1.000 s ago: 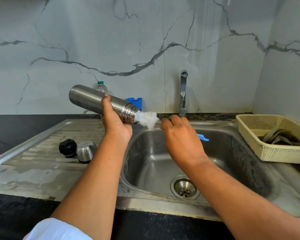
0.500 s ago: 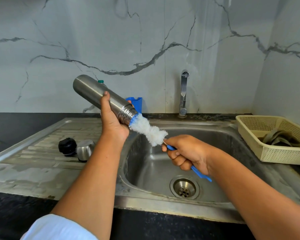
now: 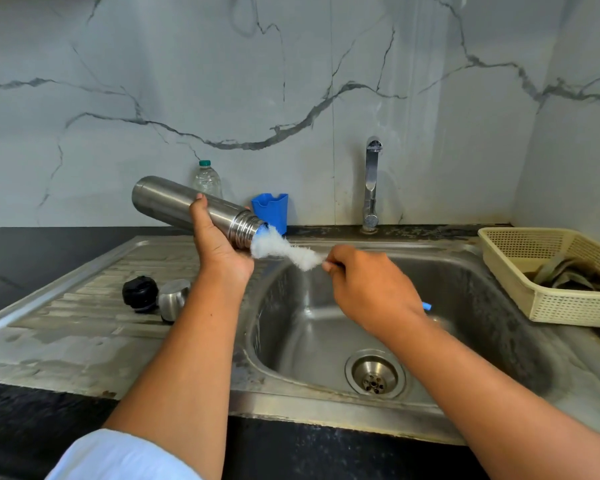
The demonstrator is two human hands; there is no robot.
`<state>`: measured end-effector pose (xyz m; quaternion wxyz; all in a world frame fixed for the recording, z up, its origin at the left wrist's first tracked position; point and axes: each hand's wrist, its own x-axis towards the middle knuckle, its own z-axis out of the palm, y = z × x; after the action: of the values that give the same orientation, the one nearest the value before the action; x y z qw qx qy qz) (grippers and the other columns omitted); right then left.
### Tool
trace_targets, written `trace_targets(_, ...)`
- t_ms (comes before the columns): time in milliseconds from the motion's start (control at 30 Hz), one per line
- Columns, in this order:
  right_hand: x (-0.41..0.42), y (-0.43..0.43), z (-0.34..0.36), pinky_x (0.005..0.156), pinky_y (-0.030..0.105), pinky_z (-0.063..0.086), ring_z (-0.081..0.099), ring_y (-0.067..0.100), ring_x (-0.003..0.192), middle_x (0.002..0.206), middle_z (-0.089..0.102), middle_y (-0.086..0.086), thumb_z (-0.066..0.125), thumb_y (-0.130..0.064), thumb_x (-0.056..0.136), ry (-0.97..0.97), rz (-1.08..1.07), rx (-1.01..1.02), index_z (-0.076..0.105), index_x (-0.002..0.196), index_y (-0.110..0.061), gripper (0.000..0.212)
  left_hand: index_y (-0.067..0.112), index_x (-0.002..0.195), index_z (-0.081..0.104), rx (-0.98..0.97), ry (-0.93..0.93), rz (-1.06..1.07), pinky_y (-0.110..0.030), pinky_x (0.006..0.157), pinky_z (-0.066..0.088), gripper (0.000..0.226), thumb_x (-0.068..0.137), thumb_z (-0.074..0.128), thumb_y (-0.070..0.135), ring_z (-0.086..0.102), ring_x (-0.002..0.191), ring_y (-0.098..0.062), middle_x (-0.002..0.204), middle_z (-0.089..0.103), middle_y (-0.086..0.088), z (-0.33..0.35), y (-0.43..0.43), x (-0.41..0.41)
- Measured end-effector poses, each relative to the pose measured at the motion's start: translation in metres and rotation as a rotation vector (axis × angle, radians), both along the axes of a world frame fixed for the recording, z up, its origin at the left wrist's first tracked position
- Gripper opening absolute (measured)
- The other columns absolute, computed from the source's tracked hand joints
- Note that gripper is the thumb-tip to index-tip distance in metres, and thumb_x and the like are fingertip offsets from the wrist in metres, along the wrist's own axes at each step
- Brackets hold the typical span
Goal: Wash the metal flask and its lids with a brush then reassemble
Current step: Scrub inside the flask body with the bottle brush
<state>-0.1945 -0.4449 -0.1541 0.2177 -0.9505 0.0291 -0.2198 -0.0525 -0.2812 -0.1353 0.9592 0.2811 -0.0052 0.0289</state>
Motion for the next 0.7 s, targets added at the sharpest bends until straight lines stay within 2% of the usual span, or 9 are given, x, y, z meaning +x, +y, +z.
trace_targets(67,0.0,0.001,-0.001,0.056,0.028,0.048,0.056,0.013,0.06,0.074,0.063,-0.005,0.047,-0.041,0.107,0.154,0.095,0.317,0.066,0.092,-0.024,0.03,0.012,0.116,0.063,0.013,0.002,-0.017,-0.031,0.062,0.06,0.047,0.088,0.072,0.049,0.071,0.066,-0.02,0.089,0.07,-0.007,-0.002,-0.003,-0.003)
trace_targets(200,-0.002,-0.009,-0.001,0.036,0.016,0.017,0.024,0.004,0.043,0.062,0.044,-0.007,0.049,-0.038,0.107,0.486,0.289,1.088,0.063,0.09,-0.016,0.031,0.01,0.107,0.061,-0.033,-0.022,-0.105,-0.03,0.065,0.059,0.042,0.09,0.07,0.047,0.067,0.065,-0.02,0.074,0.067,-0.007,0.0,-0.011,-0.008)
trace_targets(267,-0.004,-0.012,0.0,0.037,0.015,0.01,0.019,0.003,0.044,0.062,0.039,-0.009,0.05,-0.038,0.107,0.61,0.336,1.317,0.06,0.088,-0.017,0.029,0.008,0.106,0.059,-0.069,-0.053,-0.155,-0.031,0.068,0.058,0.043,0.091,0.069,0.047,0.065,0.067,-0.022,0.076,0.064,-0.009,0.0,-0.013,-0.008)
trace_targets(300,-0.004,-0.012,0.0,0.037,0.015,0.01,0.019,0.003,0.044,0.062,0.038,-0.009,0.05,-0.037,0.107,0.622,0.355,1.336,0.059,0.087,-0.017,0.029,0.007,0.105,0.058,-0.073,-0.062,-0.171,-0.032,0.069,0.058,0.043,0.091,0.068,0.047,0.065,0.067,-0.022,0.077,0.064,-0.01,0.0,-0.014,-0.007)
trace_targets(367,-0.004,-0.012,-0.001,0.038,0.017,0.015,0.023,0.004,0.044,0.062,0.041,-0.007,0.049,-0.038,0.107,0.527,0.367,1.114,0.061,0.088,-0.017,0.031,0.007,0.107,0.058,-0.063,-0.052,-0.156,-0.032,0.069,0.058,0.043,0.091,0.069,0.046,0.065,0.067,-0.022,0.079,0.064,-0.01,0.0,-0.012,-0.006)
trace_targets(467,-0.005,-0.017,0.002,0.048,0.021,0.037,0.042,0.006,0.048,0.062,0.054,-0.009,0.046,-0.045,0.106,0.22,0.258,0.301,0.065,0.085,-0.023,0.036,0.01,0.114,0.06,-0.031,-0.005,-0.049,-0.031,0.063,0.059,0.046,0.089,0.072,0.046,0.068,0.067,-0.022,0.087,0.066,-0.009,0.001,0.0,0.0)
trace_targets(500,-0.004,-0.02,0.003,0.051,0.022,0.04,0.045,0.005,0.049,0.061,0.056,-0.01,0.046,-0.047,0.106,0.143,0.217,0.131,0.066,0.085,-0.026,0.036,0.01,0.115,0.061,-0.027,0.01,-0.02,-0.031,0.061,0.059,0.047,0.088,0.072,0.047,0.069,0.066,-0.022,0.089,0.066,-0.009,0.001,0.004,0.003)
trace_targets(600,-0.003,-0.017,0.0,0.059,0.031,0.049,0.057,0.012,0.061,0.07,0.062,-0.008,0.042,-0.048,0.106,0.042,0.151,-0.074,0.068,0.097,-0.028,0.034,0.011,0.119,0.063,0.026,0.05,0.014,-0.035,0.06,0.06,0.051,0.086,0.074,0.049,0.072,0.066,-0.021,0.093,0.07,-0.009,-0.003,-0.001,0.006)
trace_targets(700,-0.001,-0.015,-0.007,0.068,0.041,0.056,0.064,0.023,0.075,0.086,0.069,-0.003,0.039,-0.049,0.106,-0.01,0.091,-0.201,0.069,0.11,-0.031,0.035,0.013,0.116,0.062,0.059,0.079,-0.002,-0.035,0.058,0.06,0.047,0.087,0.074,0.048,0.071,0.061,-0.019,0.082,0.07,-0.005,-0.004,-0.012,0.003)
